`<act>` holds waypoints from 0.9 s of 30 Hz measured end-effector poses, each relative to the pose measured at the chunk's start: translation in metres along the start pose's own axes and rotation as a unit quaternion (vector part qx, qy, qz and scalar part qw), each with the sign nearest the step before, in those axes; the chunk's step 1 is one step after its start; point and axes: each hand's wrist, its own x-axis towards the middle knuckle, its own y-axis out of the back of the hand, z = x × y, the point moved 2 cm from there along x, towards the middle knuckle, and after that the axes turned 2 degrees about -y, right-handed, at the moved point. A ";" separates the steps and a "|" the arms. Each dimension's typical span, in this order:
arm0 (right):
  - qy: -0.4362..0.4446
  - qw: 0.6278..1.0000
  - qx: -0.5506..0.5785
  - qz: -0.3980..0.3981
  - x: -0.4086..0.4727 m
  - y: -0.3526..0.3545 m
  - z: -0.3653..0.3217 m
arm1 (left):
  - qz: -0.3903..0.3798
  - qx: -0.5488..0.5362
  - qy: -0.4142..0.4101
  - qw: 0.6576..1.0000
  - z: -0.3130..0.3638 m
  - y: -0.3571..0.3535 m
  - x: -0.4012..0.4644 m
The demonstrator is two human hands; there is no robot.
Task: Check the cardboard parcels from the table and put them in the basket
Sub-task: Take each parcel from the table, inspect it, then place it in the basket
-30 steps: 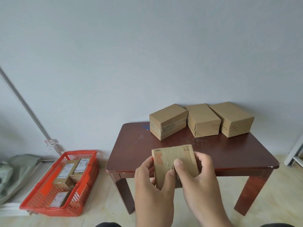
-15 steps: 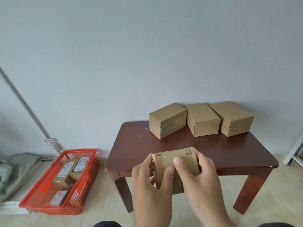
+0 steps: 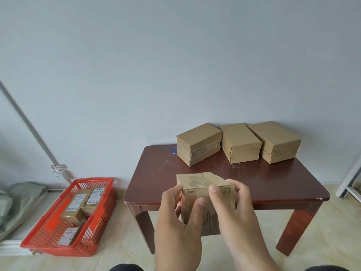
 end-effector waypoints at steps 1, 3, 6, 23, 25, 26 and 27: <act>-0.006 1.000 0.010 0.006 -0.001 0.000 -0.001 | -0.002 0.001 0.002 1.000 -0.001 0.000 0.000; -0.013 1.000 0.025 0.012 -0.003 -0.002 -0.003 | -0.011 -0.008 0.027 1.000 -0.003 0.002 0.001; -0.014 1.000 0.020 0.009 -0.005 -0.004 -0.001 | -0.044 -0.003 0.070 0.997 -0.001 0.001 0.001; -0.086 0.991 -0.061 -0.086 -0.008 -0.004 -0.005 | -0.083 -0.025 0.108 0.990 0.002 0.008 0.002; -0.068 0.991 -0.075 -0.083 -0.009 -0.004 -0.008 | -0.103 -0.022 0.116 0.988 0.003 0.011 0.006; -0.060 0.992 -0.080 -0.083 -0.010 -0.004 -0.009 | -0.106 -0.023 0.121 0.987 0.004 0.012 0.009; -0.052 0.991 -0.087 -0.083 -0.011 -0.004 -0.009 | -0.105 -0.025 0.128 0.986 0.005 0.012 0.011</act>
